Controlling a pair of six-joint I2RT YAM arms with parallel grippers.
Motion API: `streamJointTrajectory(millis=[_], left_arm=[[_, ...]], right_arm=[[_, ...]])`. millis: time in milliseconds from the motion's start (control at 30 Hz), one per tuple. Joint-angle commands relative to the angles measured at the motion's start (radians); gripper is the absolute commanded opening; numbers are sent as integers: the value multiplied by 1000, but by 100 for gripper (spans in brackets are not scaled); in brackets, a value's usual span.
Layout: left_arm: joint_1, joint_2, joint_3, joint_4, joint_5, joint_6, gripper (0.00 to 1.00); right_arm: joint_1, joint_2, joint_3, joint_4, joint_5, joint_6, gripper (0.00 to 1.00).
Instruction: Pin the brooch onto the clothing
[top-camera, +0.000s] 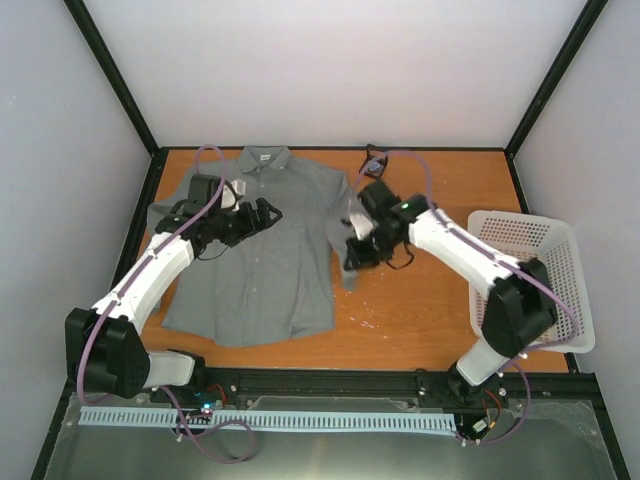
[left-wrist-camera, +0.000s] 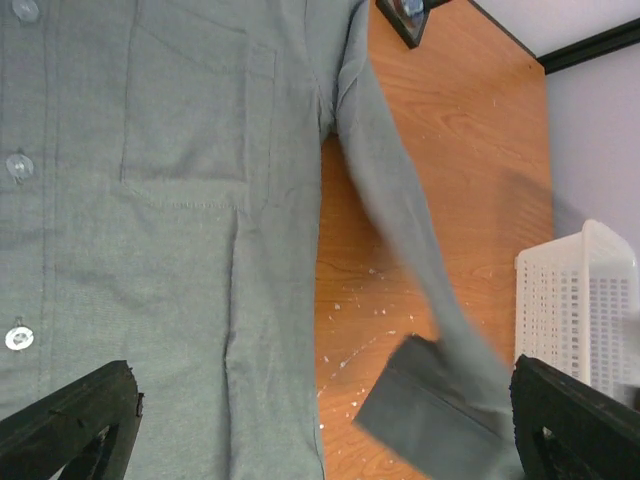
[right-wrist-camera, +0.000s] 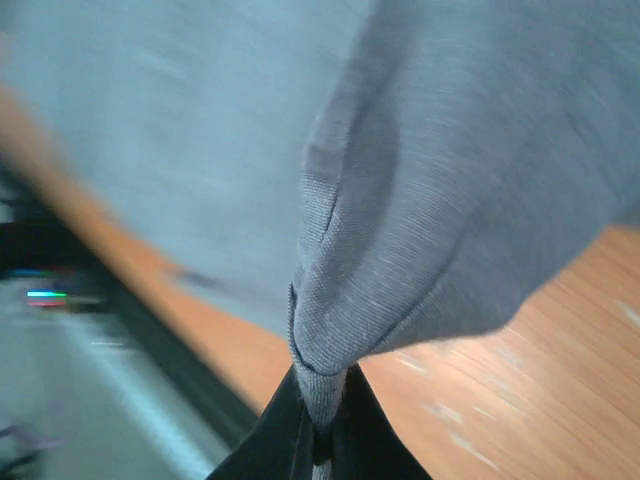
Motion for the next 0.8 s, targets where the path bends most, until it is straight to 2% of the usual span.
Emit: streamJointTrajectory(millis=[0, 67, 133, 167, 233, 333, 367, 433, 467, 600, 667, 767], left_arm=[[-1, -17, 68, -18, -52, 44, 100], [-1, -17, 83, -21, -65, 46, 100], [0, -16, 92, -19, -62, 53, 100], [0, -13, 95, -19, -59, 55, 100], [0, -6, 97, -19, -49, 56, 100], [0, -1, 92, -16, -38, 55, 100], [0, -2, 92, -16, -35, 54, 100], [0, -7, 89, -19, -35, 54, 100], [0, -9, 88, -20, -36, 55, 100], [0, -6, 101, -37, -51, 67, 100], [0, -2, 111, -42, -52, 70, 100], [1, 1, 112, -39, -52, 66, 100]], right_arm=[[-31, -172, 210, 73, -560, 126, 3], [-109, -240, 170, 208, -624, 326, 3], [-254, -315, 59, 218, -577, 400, 3], [-330, -337, -9, 176, -513, 384, 3], [-468, -340, -113, 54, -282, 288, 3], [-553, -329, -264, 61, 21, 211, 3], [-569, -333, -287, 77, 124, 206, 4], [-576, -318, -296, 103, 254, 185, 29], [-576, -296, -278, 92, 266, 160, 32], [-538, -235, -225, 71, 210, 65, 43], [-497, -233, -192, 53, 296, 42, 50], [-444, -199, -143, 49, 377, 9, 52]])
